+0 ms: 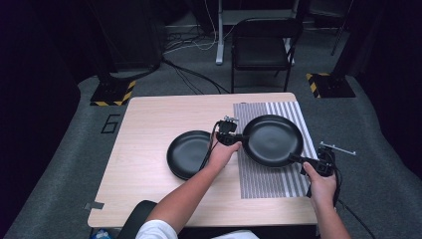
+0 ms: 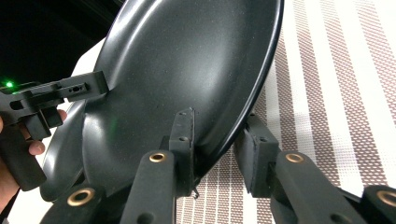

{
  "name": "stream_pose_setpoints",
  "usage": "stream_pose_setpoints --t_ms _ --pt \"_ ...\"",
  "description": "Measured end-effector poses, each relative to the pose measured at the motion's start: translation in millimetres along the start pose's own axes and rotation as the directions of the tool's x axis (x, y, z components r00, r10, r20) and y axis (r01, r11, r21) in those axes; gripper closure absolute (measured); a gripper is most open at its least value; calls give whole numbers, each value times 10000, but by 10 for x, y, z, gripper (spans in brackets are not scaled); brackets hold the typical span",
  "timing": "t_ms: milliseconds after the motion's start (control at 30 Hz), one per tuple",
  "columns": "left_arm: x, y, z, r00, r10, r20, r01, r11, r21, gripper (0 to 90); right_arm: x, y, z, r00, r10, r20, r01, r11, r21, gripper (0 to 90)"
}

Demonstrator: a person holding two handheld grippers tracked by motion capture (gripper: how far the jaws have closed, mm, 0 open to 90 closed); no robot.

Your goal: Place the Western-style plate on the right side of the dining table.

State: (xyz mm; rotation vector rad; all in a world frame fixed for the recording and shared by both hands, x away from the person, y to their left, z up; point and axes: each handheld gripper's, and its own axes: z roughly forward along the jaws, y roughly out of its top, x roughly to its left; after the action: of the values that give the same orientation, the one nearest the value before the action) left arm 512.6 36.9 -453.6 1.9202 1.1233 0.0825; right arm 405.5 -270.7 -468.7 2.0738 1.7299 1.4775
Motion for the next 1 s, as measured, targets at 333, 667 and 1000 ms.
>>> stream_pose_setpoints --t_ms 333,667,1000 --pt "-7 -12 137 9999 -96 135 94 9999 134 677 -84 -18 -7 9996 230 187 -231 9997 16 690" --pt "10 -32 241 9997 -210 97 207 9994 267 677 -153 -25 31 9989 330 320 -333 9994 95 690" --pt "55 -67 345 9995 -318 12 317 9986 433 677 -223 -47 98 9982 478 361 -485 9986 196 689"
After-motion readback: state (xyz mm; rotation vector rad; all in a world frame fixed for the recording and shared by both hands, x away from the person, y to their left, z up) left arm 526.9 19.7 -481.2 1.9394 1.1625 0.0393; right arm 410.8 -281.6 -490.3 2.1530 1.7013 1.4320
